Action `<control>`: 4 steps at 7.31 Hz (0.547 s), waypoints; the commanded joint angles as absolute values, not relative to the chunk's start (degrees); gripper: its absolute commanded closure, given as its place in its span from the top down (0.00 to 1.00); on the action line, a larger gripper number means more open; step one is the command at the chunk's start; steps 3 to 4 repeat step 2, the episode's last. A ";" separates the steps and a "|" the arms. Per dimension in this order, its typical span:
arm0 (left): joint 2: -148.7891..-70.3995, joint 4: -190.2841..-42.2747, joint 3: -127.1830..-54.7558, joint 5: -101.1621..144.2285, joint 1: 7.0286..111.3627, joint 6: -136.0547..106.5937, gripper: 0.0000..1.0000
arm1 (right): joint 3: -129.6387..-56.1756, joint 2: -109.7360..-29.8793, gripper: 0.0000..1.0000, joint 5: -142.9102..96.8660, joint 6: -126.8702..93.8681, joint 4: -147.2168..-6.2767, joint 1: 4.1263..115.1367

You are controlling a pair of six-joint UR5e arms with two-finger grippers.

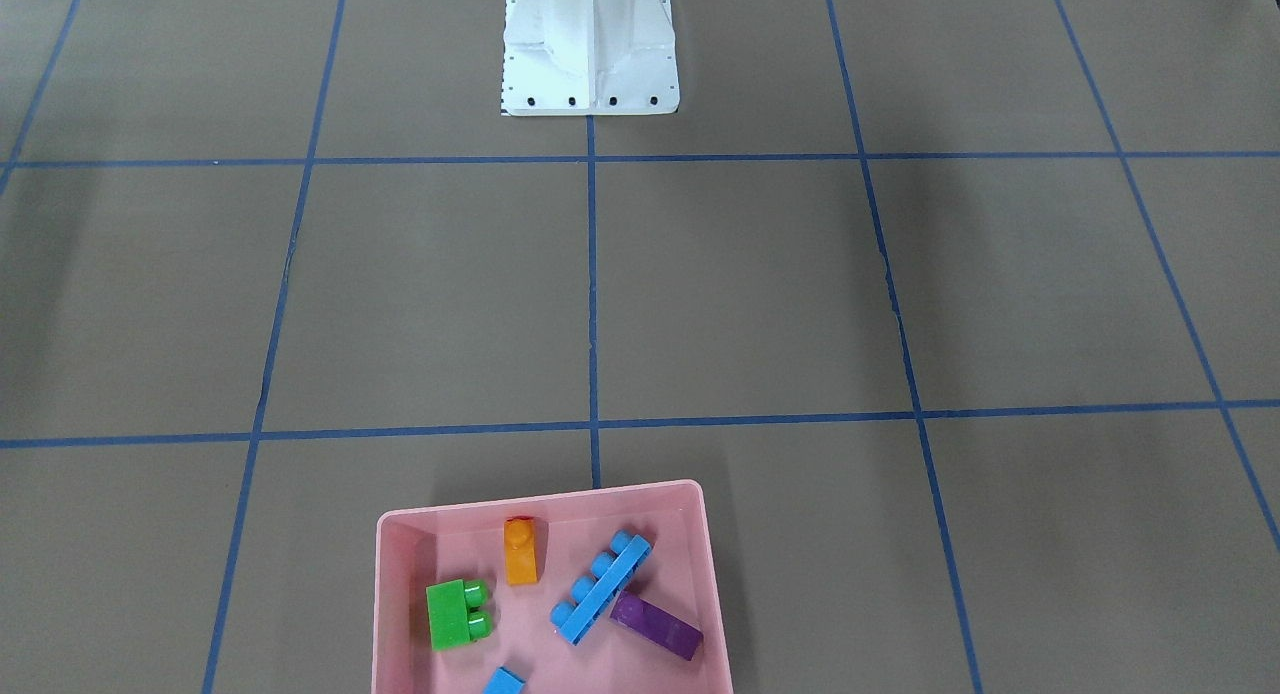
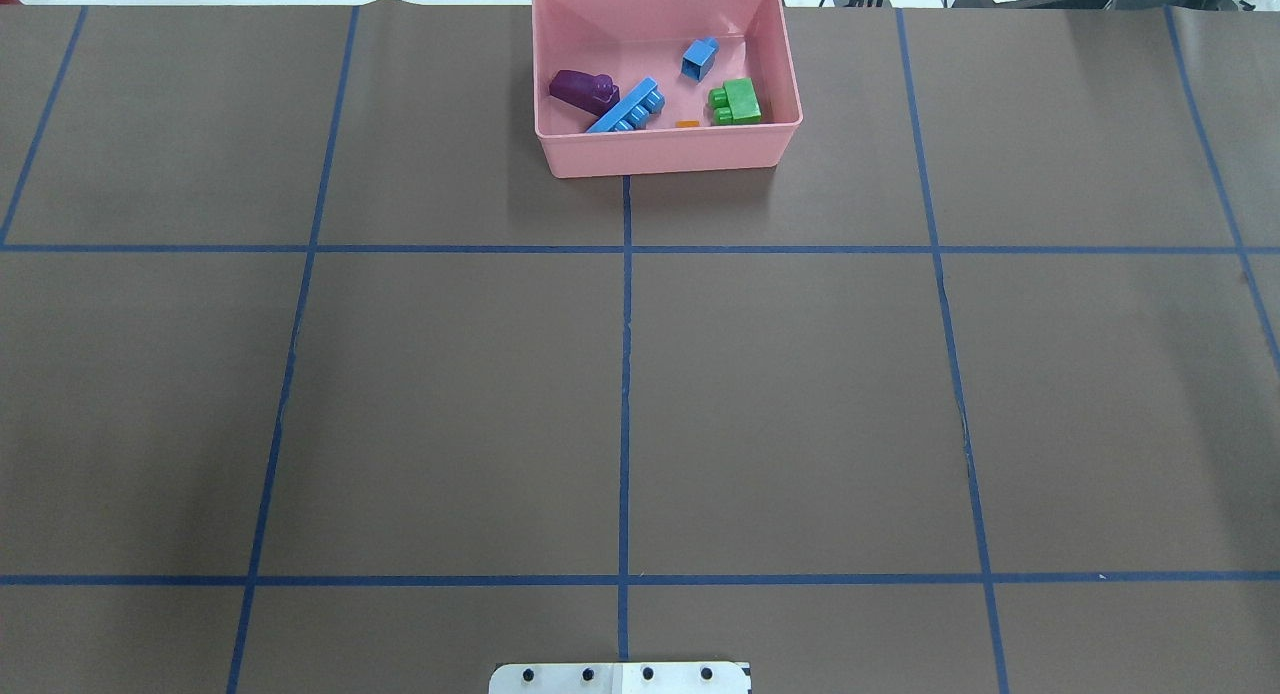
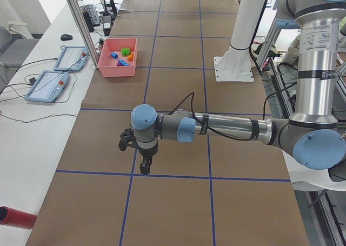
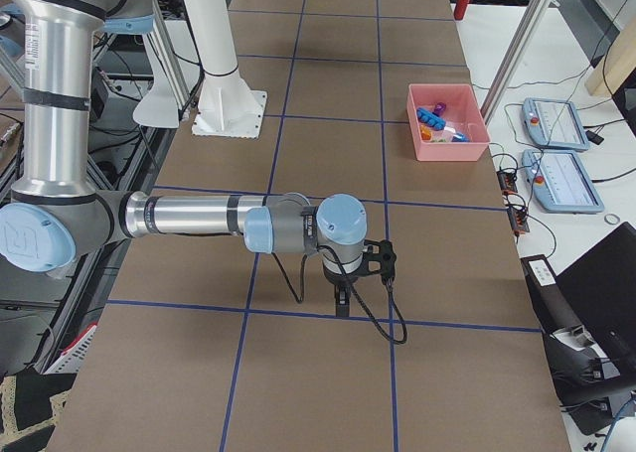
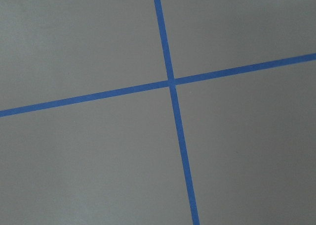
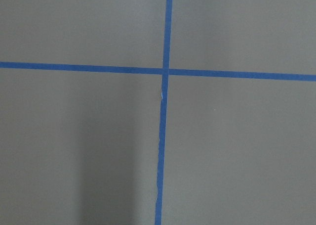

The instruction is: Put all blocks into box

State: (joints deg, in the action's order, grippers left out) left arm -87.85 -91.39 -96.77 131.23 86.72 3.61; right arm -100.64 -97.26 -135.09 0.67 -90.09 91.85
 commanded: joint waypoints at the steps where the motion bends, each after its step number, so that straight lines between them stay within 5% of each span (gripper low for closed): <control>1: -88.07 -91.32 -96.68 131.05 86.75 3.60 1.00 | -100.63 -97.38 1.00 -135.09 0.62 -90.00 91.85; 4: -88.07 -91.41 -96.68 131.04 86.75 3.60 1.00 | -100.63 -97.47 1.00 -135.09 0.62 -90.00 91.85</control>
